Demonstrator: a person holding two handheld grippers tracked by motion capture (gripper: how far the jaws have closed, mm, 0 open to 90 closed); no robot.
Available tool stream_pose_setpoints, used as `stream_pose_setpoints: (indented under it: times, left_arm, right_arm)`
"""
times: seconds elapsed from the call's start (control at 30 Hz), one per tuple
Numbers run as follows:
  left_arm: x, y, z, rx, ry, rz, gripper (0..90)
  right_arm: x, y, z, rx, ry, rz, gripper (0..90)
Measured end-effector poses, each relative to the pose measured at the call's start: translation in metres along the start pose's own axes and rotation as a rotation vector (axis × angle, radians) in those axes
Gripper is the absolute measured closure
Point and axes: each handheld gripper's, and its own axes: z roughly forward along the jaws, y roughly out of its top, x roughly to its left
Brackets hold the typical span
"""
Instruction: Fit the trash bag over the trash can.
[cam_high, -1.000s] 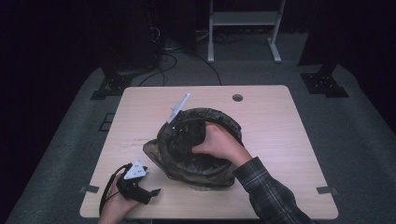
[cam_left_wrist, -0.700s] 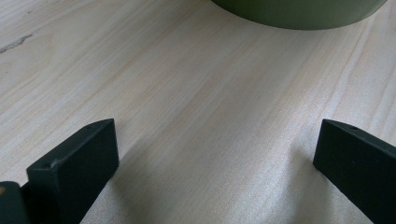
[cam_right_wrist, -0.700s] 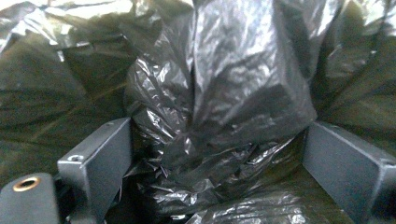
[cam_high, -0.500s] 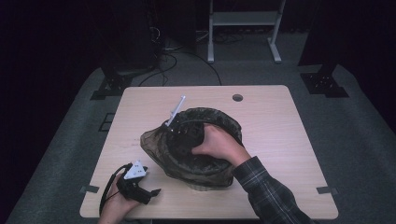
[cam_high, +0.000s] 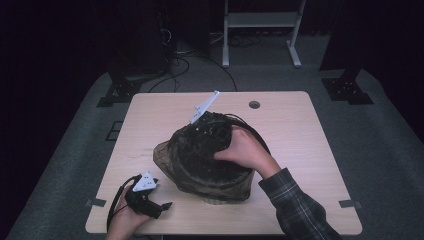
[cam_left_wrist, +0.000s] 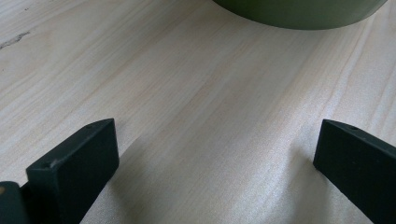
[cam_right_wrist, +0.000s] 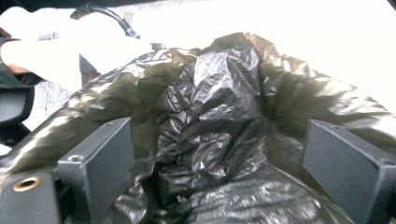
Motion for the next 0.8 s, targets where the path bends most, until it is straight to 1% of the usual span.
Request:
stream_pose_setpoints:
  times: [0.1, 0.17, 0.27, 0.37, 0.47, 0.67, 0.8]
  left_arm:
    - [0.000, 0.000, 0.000, 0.000, 0.000, 0.000, 0.0]
    - [0.000, 0.000, 0.000, 0.000, 0.000, 0.000, 0.0]
    - [0.000, 0.000, 0.000, 0.000, 0.000, 0.000, 0.0]
    - [0.000, 0.000, 0.000, 0.000, 0.000, 0.000, 0.0]
    - [0.000, 0.000, 0.000, 0.000, 0.000, 0.000, 0.0]
    - [0.000, 0.000, 0.000, 0.000, 0.000, 0.000, 0.0]
    - [0.000, 0.000, 0.000, 0.000, 0.000, -0.001, 0.0]
  right_arm:
    - [0.001, -0.005, -0.014, -0.043, -0.012, -0.008, 8.5]
    - [0.003, -0.009, -0.024, -0.071, -0.015, 0.000, 8.4]
    - [0.004, -0.018, -0.038, -0.106, -0.025, -0.001, 8.5]
    - [0.005, -0.029, -0.055, -0.162, -0.027, 0.002, 8.5]
    - [0.007, -0.040, -0.068, -0.190, -0.027, 0.007, 8.4]
    - [0.010, -0.065, -0.085, -0.215, -0.051, 0.025, 8.4]
    - [0.012, -0.084, -0.097, -0.252, -0.058, 0.052, 8.4]
